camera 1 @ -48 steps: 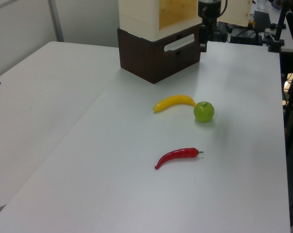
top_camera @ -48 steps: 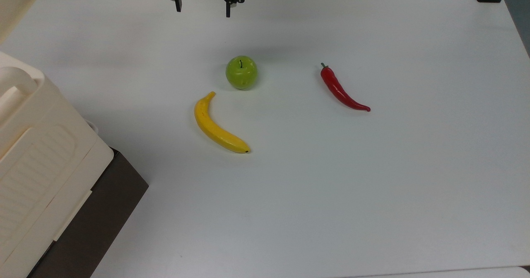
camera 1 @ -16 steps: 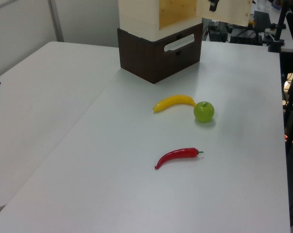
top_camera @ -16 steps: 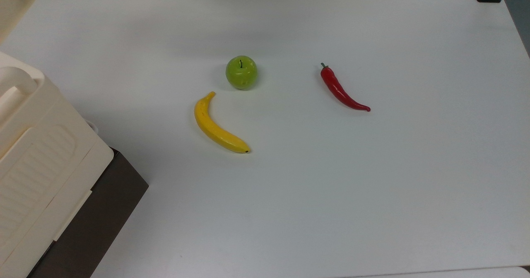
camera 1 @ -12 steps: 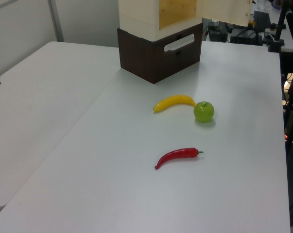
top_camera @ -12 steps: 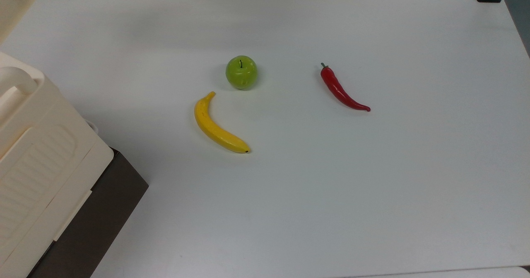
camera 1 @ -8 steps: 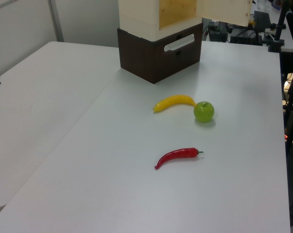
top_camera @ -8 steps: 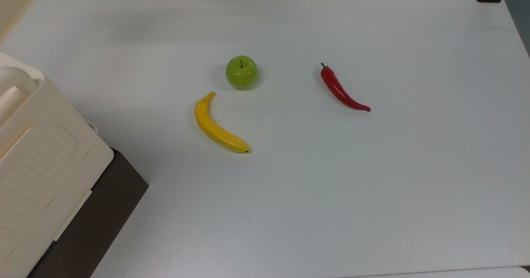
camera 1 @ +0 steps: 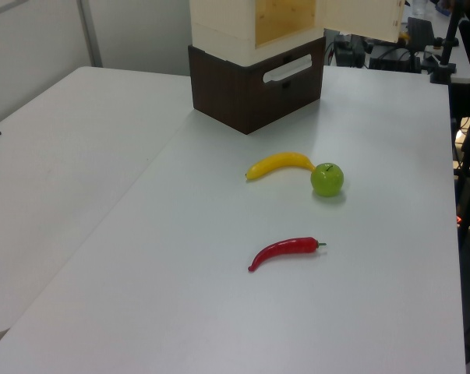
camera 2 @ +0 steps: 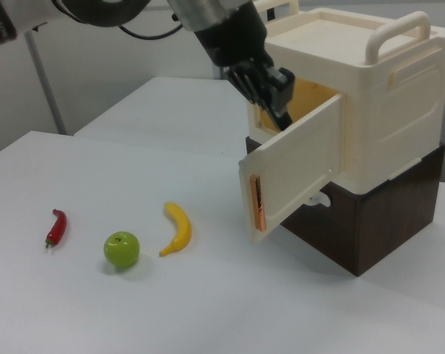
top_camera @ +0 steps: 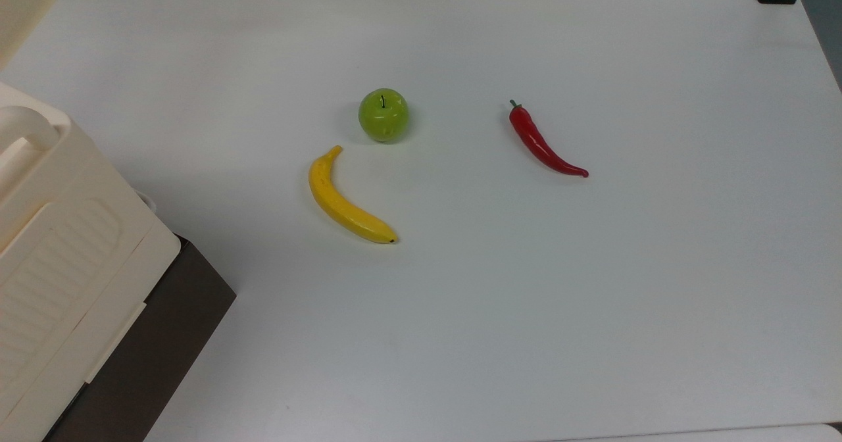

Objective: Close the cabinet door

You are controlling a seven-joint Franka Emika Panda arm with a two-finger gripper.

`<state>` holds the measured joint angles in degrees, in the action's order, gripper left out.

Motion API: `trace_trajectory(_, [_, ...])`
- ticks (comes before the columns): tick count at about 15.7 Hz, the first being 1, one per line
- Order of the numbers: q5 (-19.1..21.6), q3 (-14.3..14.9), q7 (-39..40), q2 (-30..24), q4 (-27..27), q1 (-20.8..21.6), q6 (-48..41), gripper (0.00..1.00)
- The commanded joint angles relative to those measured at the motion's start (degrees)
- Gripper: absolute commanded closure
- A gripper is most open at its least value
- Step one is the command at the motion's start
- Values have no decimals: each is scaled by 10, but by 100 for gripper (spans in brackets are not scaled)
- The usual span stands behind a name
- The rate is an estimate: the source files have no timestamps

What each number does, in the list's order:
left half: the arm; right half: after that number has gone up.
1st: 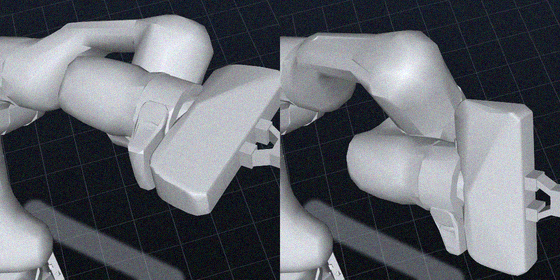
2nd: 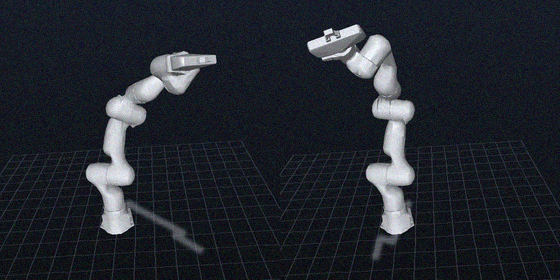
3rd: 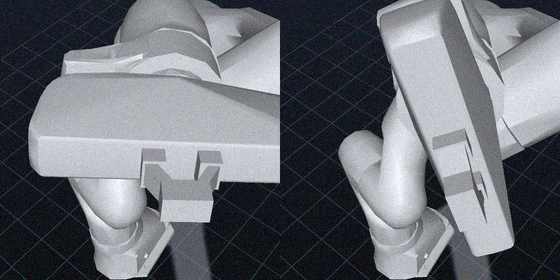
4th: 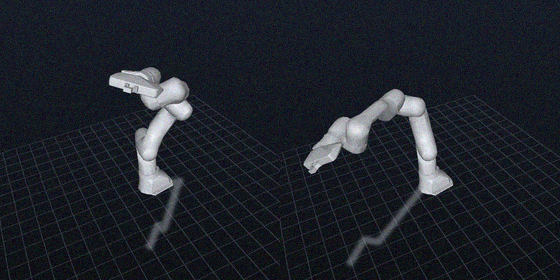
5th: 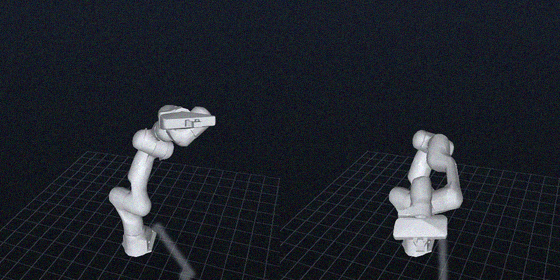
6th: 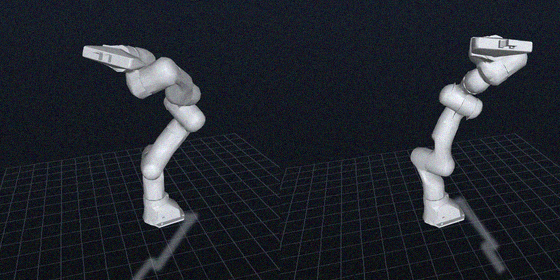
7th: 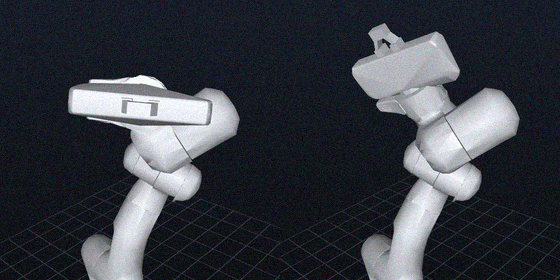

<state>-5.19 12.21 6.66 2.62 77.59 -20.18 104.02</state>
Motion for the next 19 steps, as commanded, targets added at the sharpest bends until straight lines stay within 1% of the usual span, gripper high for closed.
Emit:
trace_trajectory(1, [11, 8, 44, 1, 19, -6, 7, 100])
trace_trajectory(7, [13, 6, 49, 4, 32, 0, 4, 100])
trace_trajectory(10, [21, -2, 43, 13, 32, 5, 3, 100])
trace_trajectory(13, [54, -10, 42, 14, 32, 7, 3, 100])
trace_trajectory(15, [70, -10, 37, 14, 32, 19, 3, 100])
trace_trajectory(19, [94, -11, -4, 27, 31, 50, 11, 100])
